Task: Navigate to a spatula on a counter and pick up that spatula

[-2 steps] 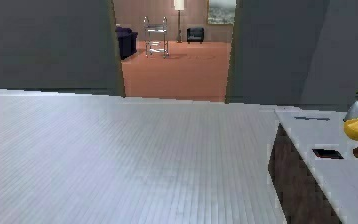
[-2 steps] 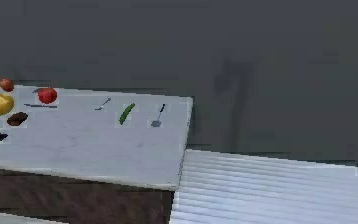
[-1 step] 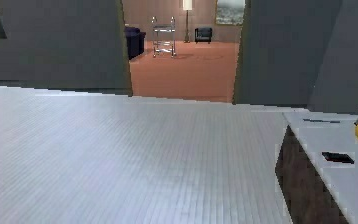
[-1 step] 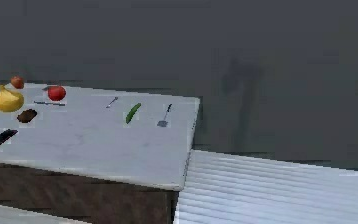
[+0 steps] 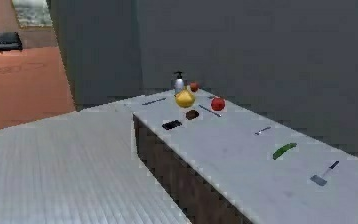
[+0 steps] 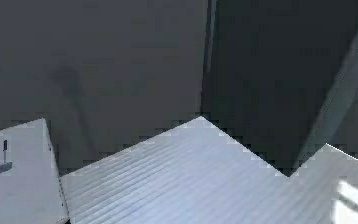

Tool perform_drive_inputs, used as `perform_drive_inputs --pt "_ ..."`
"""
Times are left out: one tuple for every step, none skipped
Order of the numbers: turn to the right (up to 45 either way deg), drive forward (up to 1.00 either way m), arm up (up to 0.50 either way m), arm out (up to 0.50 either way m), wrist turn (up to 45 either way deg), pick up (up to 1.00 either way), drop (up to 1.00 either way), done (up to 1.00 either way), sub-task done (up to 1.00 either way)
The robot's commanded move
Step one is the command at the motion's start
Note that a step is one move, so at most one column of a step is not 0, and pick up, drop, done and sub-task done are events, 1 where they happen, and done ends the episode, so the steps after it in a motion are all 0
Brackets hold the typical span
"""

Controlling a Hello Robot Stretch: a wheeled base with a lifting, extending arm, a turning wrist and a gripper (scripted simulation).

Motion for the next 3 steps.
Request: perform_drive_inputs --pt "45.0 0.00 0.00 0.00 0.0 0.00 0.00 0.00 0.00" --pt "30.0 0.00 0.00 0.00 0.0 0.00 0.00 0.00 0.00" --pt "3.0 0.00 0.00 0.00 0.0 0.00 0.00 0.00 0.00"
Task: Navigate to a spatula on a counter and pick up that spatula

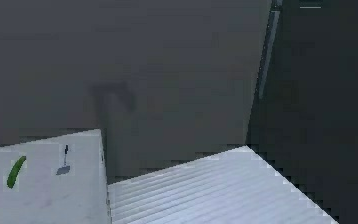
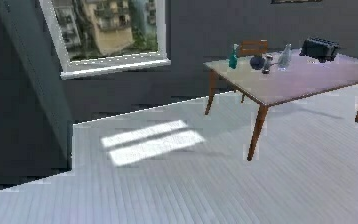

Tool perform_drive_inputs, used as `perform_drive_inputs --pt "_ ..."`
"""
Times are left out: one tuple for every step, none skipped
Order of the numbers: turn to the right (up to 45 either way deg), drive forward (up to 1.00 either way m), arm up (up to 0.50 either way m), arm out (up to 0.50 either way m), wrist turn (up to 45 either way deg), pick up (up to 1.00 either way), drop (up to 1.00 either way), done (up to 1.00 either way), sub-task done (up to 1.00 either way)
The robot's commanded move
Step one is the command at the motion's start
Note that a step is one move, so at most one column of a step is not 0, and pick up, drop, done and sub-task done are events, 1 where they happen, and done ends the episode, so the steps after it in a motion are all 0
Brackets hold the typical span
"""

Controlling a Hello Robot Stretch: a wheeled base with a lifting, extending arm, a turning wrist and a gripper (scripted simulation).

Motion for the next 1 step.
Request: perform_drive_inputs --pt "45.0 0.00 0.00 0.00 0.0 0.00 0.00 0.00 0.00"
